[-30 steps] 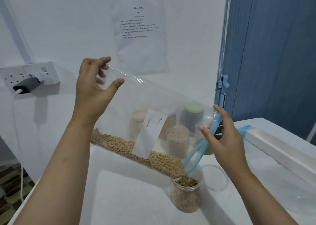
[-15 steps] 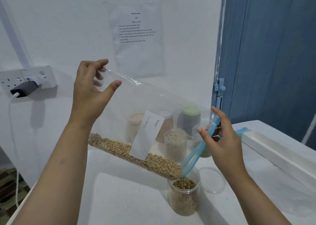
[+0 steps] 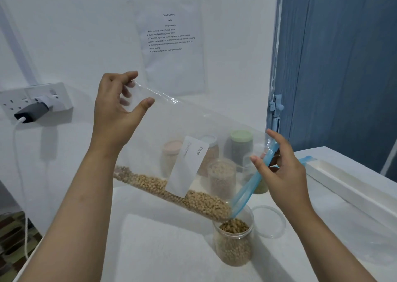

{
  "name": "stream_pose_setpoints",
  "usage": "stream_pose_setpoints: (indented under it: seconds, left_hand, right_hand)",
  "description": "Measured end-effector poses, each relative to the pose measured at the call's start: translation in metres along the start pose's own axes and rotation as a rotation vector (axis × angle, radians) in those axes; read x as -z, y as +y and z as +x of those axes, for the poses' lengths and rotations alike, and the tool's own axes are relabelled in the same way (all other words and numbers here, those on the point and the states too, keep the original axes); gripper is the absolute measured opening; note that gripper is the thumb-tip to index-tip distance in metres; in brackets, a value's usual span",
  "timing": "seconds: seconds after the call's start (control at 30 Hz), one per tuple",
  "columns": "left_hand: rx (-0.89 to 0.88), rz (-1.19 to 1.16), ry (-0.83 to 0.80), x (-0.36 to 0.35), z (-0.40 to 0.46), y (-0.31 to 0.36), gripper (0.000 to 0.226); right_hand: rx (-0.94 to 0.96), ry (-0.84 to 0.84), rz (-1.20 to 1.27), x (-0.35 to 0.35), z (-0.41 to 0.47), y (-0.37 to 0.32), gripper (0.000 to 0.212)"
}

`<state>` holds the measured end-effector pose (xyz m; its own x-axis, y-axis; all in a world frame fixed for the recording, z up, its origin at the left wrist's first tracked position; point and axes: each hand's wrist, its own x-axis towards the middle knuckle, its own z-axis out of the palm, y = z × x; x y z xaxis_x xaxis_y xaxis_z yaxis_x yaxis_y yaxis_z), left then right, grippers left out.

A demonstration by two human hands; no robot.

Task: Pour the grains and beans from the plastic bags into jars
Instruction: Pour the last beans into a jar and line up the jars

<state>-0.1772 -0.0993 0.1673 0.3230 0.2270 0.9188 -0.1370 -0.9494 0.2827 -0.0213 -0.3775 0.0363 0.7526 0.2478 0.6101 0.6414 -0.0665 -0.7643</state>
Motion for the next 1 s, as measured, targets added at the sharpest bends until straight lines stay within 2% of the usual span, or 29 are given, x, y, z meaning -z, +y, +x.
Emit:
stream_pose_setpoints:
  seconds: [1.0]
  left_hand:
    - [-0.030, 0.010, -0.026, 0.0024, 0.0076, 0.0062, 0.052]
  right_hand:
    - [0.004, 0.027, 0.048, 0.0031, -0.0068, -0.0048, 0.056]
